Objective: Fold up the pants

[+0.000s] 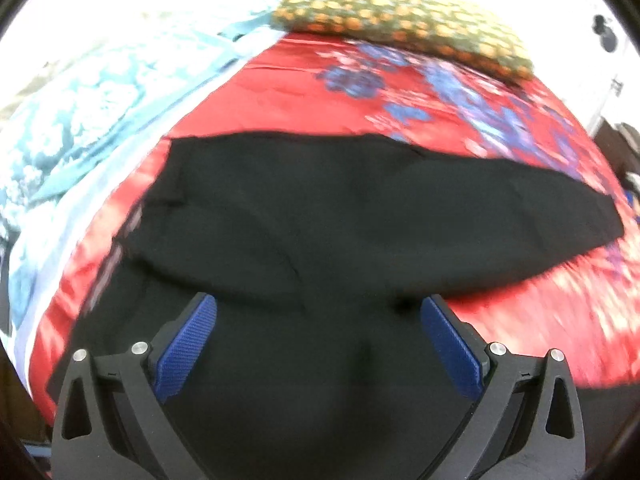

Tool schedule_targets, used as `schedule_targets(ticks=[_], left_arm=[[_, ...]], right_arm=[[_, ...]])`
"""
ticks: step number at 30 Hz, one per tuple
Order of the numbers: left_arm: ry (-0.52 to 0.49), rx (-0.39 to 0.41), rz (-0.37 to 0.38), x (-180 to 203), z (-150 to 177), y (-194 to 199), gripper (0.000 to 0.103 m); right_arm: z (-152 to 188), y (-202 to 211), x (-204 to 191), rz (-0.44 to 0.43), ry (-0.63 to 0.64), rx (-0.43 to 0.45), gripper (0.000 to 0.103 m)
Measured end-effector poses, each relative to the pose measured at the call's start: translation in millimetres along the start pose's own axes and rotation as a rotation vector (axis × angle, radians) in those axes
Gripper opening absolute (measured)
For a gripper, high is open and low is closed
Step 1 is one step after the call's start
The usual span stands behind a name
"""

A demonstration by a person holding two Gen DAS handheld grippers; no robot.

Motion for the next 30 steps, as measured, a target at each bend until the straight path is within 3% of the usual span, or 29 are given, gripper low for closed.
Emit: schedule_targets(ticks=[3, 6, 8, 9, 14, 15, 19, 20, 25, 26, 27, 30], left_arm=[[0.036, -0.025, -0.06, -4.6, -12.2, -38.9, 0.102], [0.039, -0.086, -0.104, -8.1, -0.7, -78.7, 0.103], [0.021, 0.035, -0.129, -5.9, 8.0, -76.8, 0.103], [0.017, 0.056, -0.14, -5.4, 10.6, -76.7, 0.103], [0.012, 0.082, -0.165, -5.5, 14.1, -81.6, 0.103], [0.009, 0.086, -0.171, -3.8, 14.9, -80.4, 0.103], [0.014, 0.098, -0.17, -2.3, 15.5, -77.4, 0.103], [0.015, 0.1, -0.169, -0.5, 14.1, -78.0, 0.103], [0.018, 0.106, -0.166, 0.1, 13.7, -79.2, 0.103], [0.018, 0.105, -0.166, 0.1, 13.8, -79.2, 0.103], [0.018, 0.106, -0.166, 0.2, 13.8, -79.2, 0.103], [0.017, 0.106, -0.167, 0.1, 13.8, -79.1, 0.103]], right_arm=[[-42.0, -22.6, 24.0, -0.033, -0.007, -0.043, 0.103], [-95.4, -52.4, 67.9, -0.024, -0.022, -0.075, 0.103], [-139.1, -77.7, 109.9, 0.016, -0.021, -0.089, 0.103], [-153.0, -88.1, 125.3, 0.025, -0.027, -0.1, 0.103], [-235.7, -147.2, 219.5, 0.088, -0.096, -0.115, 0.102], [-250.5, -160.6, 233.6, 0.085, -0.112, -0.123, 0.097], [-283.9, -212.3, 267.1, 0.06, -0.154, -0.172, 0.079], [-287.8, -226.8, 272.7, 0.06, -0.153, -0.198, 0.07], [-304.6, -268.5, 287.1, 0.068, -0.123, -0.216, 0.067], [-307.2, -272.4, 287.0, 0.051, -0.13, -0.211, 0.054], [-309.5, -272.0, 283.3, 0.034, -0.12, -0.197, 0.008], [-311.5, -251.7, 263.8, -0.001, -0.099, -0.14, 0.005]])
Point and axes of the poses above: each gripper's, at about its wrist camera, not at the fingertips, and y roughly against the way its jaws point, x to its right, z to its underside, the point moved 6 cm from there along -y, roughly the way its jaws point, and after that the axes turned 15 degrees about -z, right-handed, at the moved point
